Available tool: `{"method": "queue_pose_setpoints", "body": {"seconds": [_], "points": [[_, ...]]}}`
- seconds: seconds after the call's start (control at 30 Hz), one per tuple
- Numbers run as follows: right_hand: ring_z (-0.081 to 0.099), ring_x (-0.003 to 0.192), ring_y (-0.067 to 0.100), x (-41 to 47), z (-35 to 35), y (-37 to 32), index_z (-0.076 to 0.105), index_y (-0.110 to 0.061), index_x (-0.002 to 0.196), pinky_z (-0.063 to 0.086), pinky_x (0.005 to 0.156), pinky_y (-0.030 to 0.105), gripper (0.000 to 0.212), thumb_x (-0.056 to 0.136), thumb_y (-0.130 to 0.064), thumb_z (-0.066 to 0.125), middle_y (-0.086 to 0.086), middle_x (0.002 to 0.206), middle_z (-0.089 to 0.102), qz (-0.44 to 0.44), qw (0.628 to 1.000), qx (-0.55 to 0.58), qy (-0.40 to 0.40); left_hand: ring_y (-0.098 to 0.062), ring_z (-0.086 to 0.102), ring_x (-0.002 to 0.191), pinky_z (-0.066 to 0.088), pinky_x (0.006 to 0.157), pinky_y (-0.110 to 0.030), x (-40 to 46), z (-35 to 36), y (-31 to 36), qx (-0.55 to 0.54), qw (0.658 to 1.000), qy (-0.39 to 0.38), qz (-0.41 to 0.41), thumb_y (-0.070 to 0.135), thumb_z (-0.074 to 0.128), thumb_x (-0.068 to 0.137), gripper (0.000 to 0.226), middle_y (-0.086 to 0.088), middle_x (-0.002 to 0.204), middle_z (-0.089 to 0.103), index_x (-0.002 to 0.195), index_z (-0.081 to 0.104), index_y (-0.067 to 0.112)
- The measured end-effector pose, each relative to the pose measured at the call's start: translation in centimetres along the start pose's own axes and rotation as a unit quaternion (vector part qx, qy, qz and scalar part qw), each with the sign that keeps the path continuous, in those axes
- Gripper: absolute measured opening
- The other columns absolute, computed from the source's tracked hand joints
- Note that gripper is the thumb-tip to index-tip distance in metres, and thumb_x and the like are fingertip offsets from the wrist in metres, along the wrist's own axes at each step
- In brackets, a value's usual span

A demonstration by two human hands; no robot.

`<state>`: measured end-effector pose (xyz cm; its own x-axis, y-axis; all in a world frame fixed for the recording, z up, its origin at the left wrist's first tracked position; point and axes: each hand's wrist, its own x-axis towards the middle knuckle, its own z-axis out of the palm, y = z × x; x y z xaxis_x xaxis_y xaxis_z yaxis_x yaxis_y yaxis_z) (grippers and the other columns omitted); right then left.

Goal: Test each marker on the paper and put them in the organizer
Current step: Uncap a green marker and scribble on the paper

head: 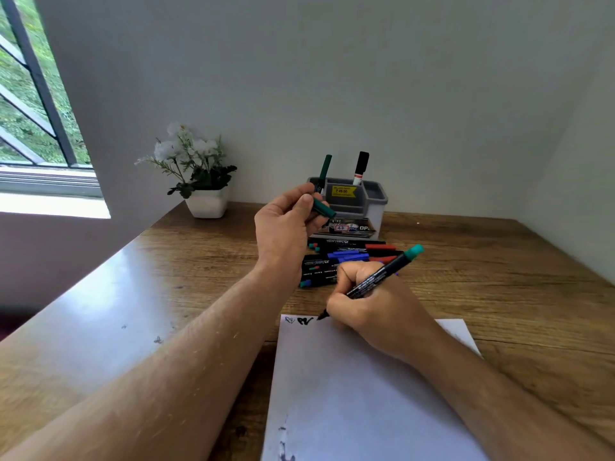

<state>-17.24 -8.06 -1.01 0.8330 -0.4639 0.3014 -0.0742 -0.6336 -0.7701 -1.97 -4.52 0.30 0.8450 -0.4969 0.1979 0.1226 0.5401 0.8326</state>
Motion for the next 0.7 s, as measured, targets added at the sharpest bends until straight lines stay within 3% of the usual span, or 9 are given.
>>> {"method": "queue_pose_setpoints", "body": {"seconds": [0.13, 0.23, 0.5, 0.6, 0.7], "points": [[0.060, 0.058, 0.022, 0.12, 0.22, 0.14, 0.055, -0.021, 0.059, 0.047, 0.054, 0.038, 0.012, 0.069, -0.023, 0.063, 0.009, 0.061, 0.065, 0.019, 0.999, -0.036, -0.009, -0.018, 0.074, 0.097, 0.060, 0.075, -0.025, -0.01, 0.00, -0.06, 0.007, 1.000, -0.001, 0.002, 0.006, 0.057, 0.100, 0.018, -0.007, 0.097, 0.075, 0.109, 0.072, 0.009], [0.059, 0.058, 0.018, 0.16, 0.32, 0.09, 0.054, -0.022, 0.056, 0.043, 0.052, 0.031, 0.019, 0.071, -0.020, 0.066, 0.007, 0.061, 0.065, 0.023, 0.998, -0.050, 0.000, -0.018, 0.074, 0.097, 0.059, 0.073, -0.024, -0.11, 0.03, -0.15, 0.008, 1.000, -0.002, 0.002, 0.006, 0.057, 0.100, 0.018, -0.007, 0.098, 0.075, 0.108, 0.072, 0.010], [0.058, 0.059, 0.019, 0.33, 0.28, 0.07, 0.052, -0.016, 0.057, 0.044, 0.052, 0.031, 0.019, 0.070, -0.019, 0.065, 0.010, 0.061, 0.063, 0.028, 0.998, -0.048, -0.010, -0.022, 0.073, 0.102, 0.060, 0.075, -0.025, 0.00, -0.08, -0.18, 0.011, 1.000, -0.001, 0.004, 0.006, 0.057, 0.100, 0.018, -0.009, 0.101, 0.075, 0.111, 0.071, 0.008], [0.052, 0.052, 0.010, 0.30, 0.33, 0.05, 0.051, -0.022, 0.054, 0.041, 0.048, 0.026, 0.020, 0.069, -0.020, 0.065, 0.009, 0.059, 0.061, 0.027, 0.999, -0.040, -0.011, -0.023, 0.073, 0.103, 0.060, 0.077, -0.027, 0.03, -0.11, -0.18, 0.010, 1.000, -0.002, 0.003, 0.005, 0.056, 0.100, 0.018, -0.009, 0.102, 0.074, 0.110, 0.071, 0.009], [0.056, 0.056, 0.015, 0.31, 0.46, 0.11, 0.053, -0.025, 0.054, 0.044, 0.052, 0.030, 0.021, 0.070, -0.020, 0.065, 0.007, 0.059, 0.063, 0.026, 0.999, -0.040, -0.002, -0.023, 0.073, 0.103, 0.060, 0.077, -0.027, -0.01, -0.12, -0.14, 0.009, 1.000, -0.004, 0.004, 0.005, 0.057, 0.100, 0.018, -0.008, 0.101, 0.075, 0.107, 0.072, 0.011]]}}
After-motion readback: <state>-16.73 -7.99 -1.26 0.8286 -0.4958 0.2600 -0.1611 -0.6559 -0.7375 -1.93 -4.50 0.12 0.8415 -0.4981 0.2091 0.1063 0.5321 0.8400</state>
